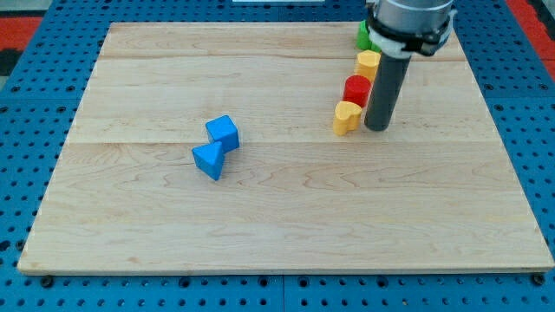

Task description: Move the yellow heart to the bottom of the red circle

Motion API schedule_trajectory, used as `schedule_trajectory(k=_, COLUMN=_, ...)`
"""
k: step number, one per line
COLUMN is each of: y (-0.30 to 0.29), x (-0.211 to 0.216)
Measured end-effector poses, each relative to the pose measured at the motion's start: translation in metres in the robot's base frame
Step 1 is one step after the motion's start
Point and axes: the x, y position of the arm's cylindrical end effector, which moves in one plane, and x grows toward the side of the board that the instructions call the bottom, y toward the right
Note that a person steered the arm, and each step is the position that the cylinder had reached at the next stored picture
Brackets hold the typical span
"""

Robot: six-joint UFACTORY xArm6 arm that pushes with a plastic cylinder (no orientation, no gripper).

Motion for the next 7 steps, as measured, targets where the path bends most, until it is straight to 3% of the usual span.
schedule_trajectory(k=1, y=-0.005, x=-0.053)
schedule_trajectory(k=2, y=-0.003, x=-0.021)
schedule_trajectory(k=3, y=-0.014, x=0.053)
schedule_trajectory(k=4, y=-0.064, x=0.034)
schedule_trajectory(k=5, y=-0.093, x=-0.029)
schedule_trajectory(k=6, y=-0.083, x=-0.017)
schedule_trajectory(k=7, y=-0.118, x=0.001)
